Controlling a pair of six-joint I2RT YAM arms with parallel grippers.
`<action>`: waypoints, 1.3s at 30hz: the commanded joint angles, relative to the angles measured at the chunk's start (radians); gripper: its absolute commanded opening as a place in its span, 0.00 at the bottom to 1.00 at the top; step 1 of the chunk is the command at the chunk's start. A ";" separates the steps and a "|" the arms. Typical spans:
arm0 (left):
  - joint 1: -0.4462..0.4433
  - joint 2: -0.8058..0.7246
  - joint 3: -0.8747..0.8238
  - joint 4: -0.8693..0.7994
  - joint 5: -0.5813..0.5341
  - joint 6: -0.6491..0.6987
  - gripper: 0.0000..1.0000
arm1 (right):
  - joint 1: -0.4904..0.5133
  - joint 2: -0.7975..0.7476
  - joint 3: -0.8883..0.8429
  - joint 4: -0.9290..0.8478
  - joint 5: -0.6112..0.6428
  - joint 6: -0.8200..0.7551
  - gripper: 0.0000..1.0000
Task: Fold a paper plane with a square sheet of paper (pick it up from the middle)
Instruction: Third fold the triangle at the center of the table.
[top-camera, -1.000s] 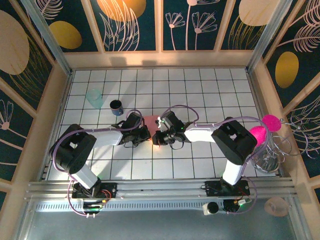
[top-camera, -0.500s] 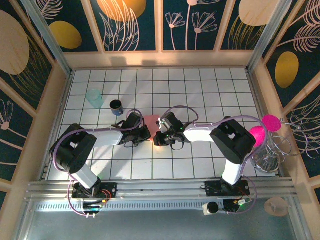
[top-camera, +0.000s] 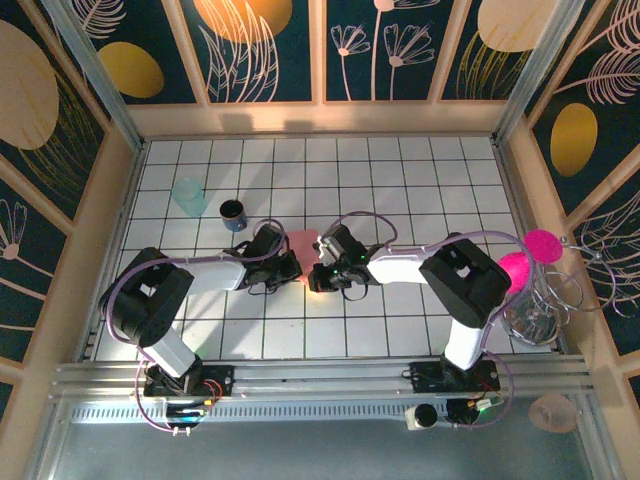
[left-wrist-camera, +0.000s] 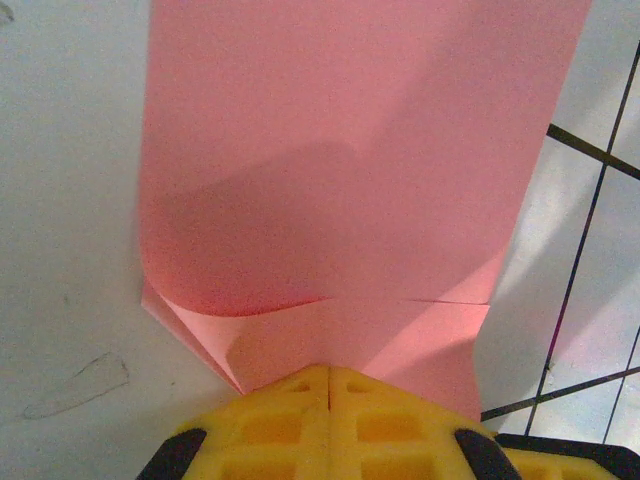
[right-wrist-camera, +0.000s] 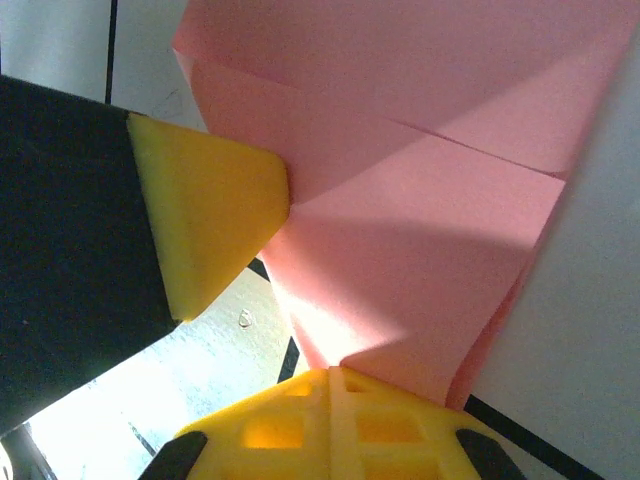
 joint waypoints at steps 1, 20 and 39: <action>-0.004 0.007 0.017 -0.072 -0.052 0.035 0.04 | 0.009 0.029 -0.007 -0.085 0.025 -0.020 0.06; -0.031 -0.085 -0.053 0.074 0.087 0.067 0.02 | -0.007 0.030 -0.010 -0.048 -0.016 0.023 0.03; -0.033 0.021 -0.001 -0.078 -0.071 0.024 0.00 | -0.009 -0.075 0.005 -0.068 -0.070 -0.012 0.06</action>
